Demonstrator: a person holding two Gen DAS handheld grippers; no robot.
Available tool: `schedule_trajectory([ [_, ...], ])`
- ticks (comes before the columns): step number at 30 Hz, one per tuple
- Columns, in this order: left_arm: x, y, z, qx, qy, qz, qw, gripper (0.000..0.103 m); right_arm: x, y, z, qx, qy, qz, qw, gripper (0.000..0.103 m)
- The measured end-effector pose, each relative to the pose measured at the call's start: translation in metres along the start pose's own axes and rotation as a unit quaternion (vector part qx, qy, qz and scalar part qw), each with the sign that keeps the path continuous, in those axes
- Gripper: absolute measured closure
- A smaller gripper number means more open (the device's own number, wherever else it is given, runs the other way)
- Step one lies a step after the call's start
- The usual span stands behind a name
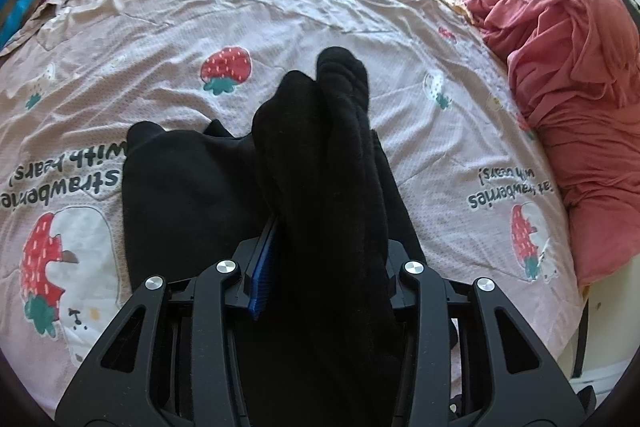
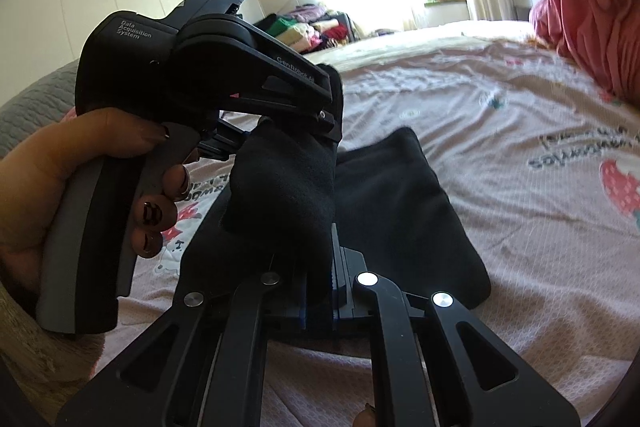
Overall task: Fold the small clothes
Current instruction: 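Lower the folded side and open both grippers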
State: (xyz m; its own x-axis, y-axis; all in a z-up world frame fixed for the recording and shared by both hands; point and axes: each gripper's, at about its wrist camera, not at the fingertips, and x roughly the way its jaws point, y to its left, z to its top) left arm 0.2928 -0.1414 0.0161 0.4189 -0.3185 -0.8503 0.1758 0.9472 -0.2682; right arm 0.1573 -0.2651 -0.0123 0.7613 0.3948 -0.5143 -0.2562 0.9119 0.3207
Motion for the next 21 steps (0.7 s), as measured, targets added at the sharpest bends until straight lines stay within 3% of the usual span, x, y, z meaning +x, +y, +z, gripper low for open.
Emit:
schedule_trajectory([
  [11,0.016,-0.008,-0.006,0.002,0.010,0.006,0.9999,0.060,0.007,-0.019,-0.008,0.052,0.041,0.020,0.998,0.093],
  [15,0.019,-0.009,-0.006,-0.001,0.014,-0.004,0.9999,0.051,0.008,-0.030,-0.012,0.086,0.055,0.037,0.994,0.085],
  [18,0.017,-0.010,-0.008,-0.003,0.010,-0.026,0.9996,0.035,0.011,-0.037,-0.014,0.107,0.069,0.049,0.991,0.083],
  [21,0.012,-0.013,-0.012,-0.003,0.006,-0.041,0.9991,0.034,0.013,-0.043,-0.016,0.128,0.081,0.060,0.987,0.082],
])
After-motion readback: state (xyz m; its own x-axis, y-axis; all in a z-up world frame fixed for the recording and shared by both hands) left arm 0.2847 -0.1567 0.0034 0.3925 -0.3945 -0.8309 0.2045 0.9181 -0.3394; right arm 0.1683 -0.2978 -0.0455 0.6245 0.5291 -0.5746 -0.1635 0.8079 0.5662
